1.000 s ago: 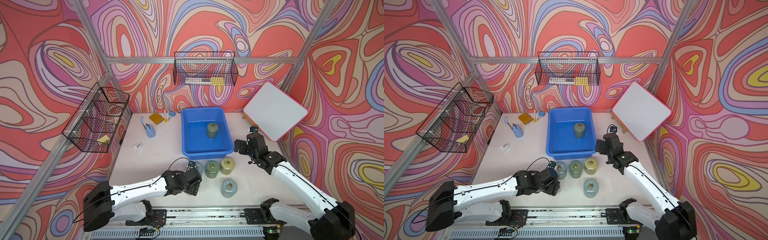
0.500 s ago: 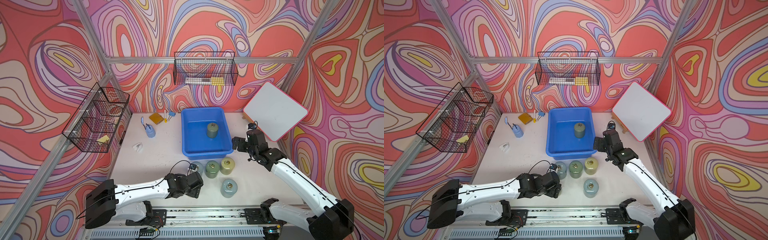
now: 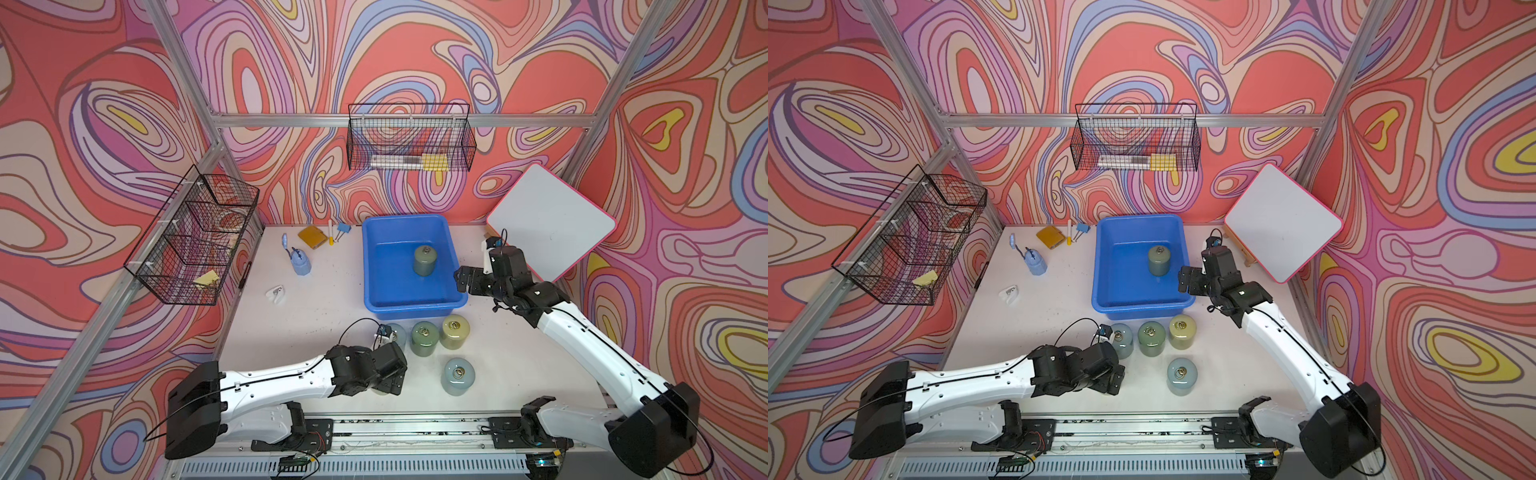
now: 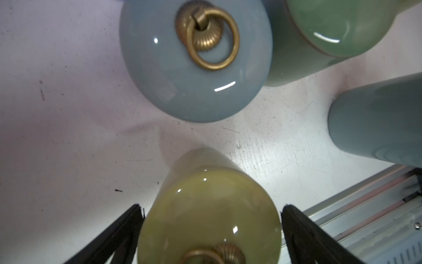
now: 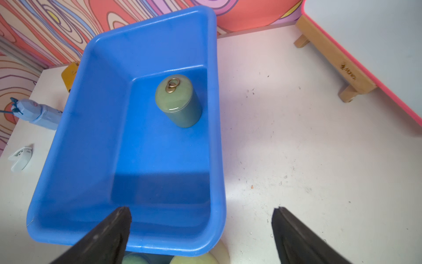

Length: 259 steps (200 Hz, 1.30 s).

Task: Take the tea canister out of the basket
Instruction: Place the tea canister at the center of the board.

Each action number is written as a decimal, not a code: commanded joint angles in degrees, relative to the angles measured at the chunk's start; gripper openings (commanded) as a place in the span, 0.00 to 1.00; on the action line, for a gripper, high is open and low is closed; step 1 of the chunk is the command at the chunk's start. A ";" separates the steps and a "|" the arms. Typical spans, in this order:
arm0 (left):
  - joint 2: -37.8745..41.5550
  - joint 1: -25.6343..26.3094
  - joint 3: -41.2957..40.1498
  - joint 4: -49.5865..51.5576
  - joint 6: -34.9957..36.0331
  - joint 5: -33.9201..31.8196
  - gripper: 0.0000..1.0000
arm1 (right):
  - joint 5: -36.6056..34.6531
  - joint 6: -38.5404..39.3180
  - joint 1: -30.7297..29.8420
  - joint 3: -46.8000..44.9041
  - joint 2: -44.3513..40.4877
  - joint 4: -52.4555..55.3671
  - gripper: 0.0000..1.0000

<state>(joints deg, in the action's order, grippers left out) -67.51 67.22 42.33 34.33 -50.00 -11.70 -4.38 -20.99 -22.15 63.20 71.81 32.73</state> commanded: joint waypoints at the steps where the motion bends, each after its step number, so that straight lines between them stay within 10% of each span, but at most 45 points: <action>1: 4.59 0.38 1.36 3.57 -0.98 -1.89 0.99 | 5.46 1.77 0.18 4.30 3.57 3.88 0.98; 87: 14.27 -2.89 3.70 8.85 5.80 -13.27 0.99 | 3.76 0.91 -4.01 20.71 21.24 14.47 0.97; 185: 17.78 -26.76 -5.01 -12.48 22.59 -7.03 0.99 | -4.04 -0.23 -6.57 40.67 42.22 18.24 0.98; 259: 17.52 -30.83 -12.13 -25.12 29.25 -8.94 0.99 | -5.97 -3.64 -4.41 54.40 55.95 21.08 0.98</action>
<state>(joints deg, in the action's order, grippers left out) -50.70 36.75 31.75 14.68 -23.66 -19.79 -9.56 -22.79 -28.10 114.50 125.45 52.29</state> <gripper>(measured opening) 0.991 0.983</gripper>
